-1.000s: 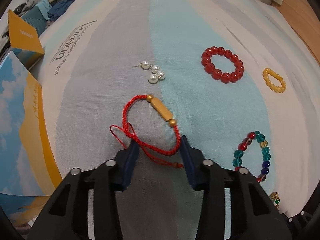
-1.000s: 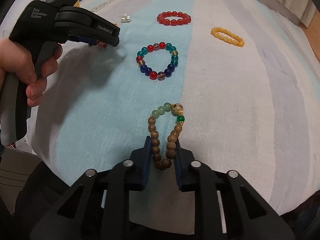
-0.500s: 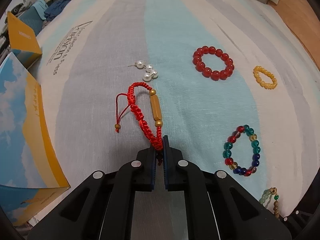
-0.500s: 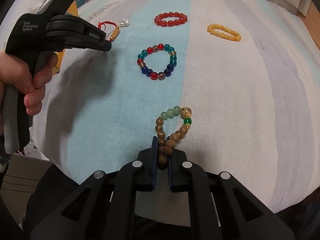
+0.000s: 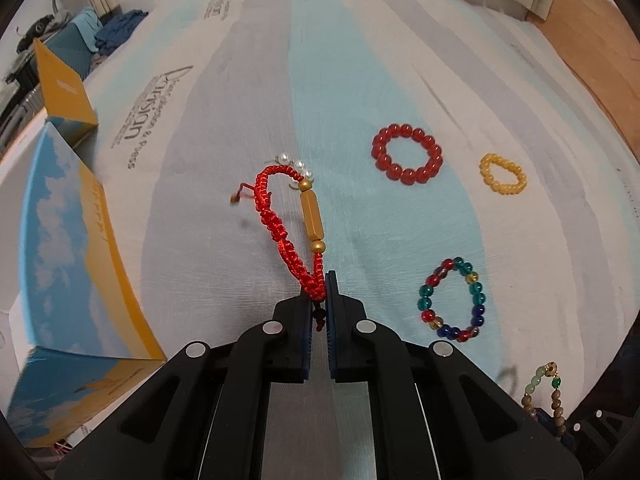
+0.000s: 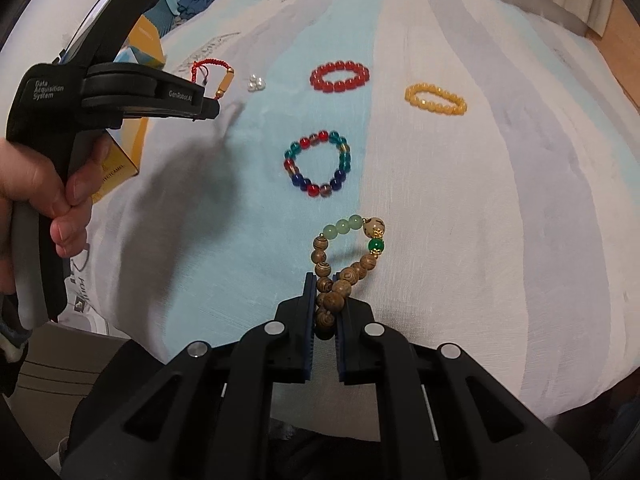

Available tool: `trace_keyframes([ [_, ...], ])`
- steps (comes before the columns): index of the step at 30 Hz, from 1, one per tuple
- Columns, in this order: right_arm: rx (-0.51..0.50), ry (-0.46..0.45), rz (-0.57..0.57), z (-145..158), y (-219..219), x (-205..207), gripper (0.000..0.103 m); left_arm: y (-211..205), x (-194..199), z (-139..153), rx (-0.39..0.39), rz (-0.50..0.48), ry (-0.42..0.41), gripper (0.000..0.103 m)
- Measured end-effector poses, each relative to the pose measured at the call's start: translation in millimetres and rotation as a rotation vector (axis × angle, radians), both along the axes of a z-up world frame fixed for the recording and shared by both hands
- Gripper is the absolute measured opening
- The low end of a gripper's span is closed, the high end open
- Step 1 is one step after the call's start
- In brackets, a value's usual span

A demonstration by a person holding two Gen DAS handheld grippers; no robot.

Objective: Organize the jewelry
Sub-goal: 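Lift and carry both bracelets over the white box with both tools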

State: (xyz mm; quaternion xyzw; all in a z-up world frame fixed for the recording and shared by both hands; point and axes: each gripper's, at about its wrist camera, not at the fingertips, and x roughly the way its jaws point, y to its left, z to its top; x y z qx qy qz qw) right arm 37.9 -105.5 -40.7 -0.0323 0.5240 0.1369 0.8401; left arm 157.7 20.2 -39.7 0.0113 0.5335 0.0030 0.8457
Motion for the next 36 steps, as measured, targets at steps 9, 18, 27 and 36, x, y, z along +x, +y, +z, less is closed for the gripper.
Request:
trace_keyframes([
  [9,0.013,-0.054,0.004,31.6,12.3,2.3,0.007,12.1,-15.5,36.8,-0.001,0.007,-0.053,0.005],
  [18,0.048,-0.093,0.014,64.4,36.5,8.3,0.007,37.1,-34.3,76.9,-0.007,0.027,-0.110,0.005],
  [27,0.061,-0.161,0.068,104.3,81.3,11.9,0.007,72.4,-54.1,118.4,-0.010,0.065,-0.175,0.005],
  [36,0.070,-0.199,0.150,130.3,139.8,11.8,0.007,127.9,-81.3,145.2,-0.021,0.127,-0.209,0.005],
])
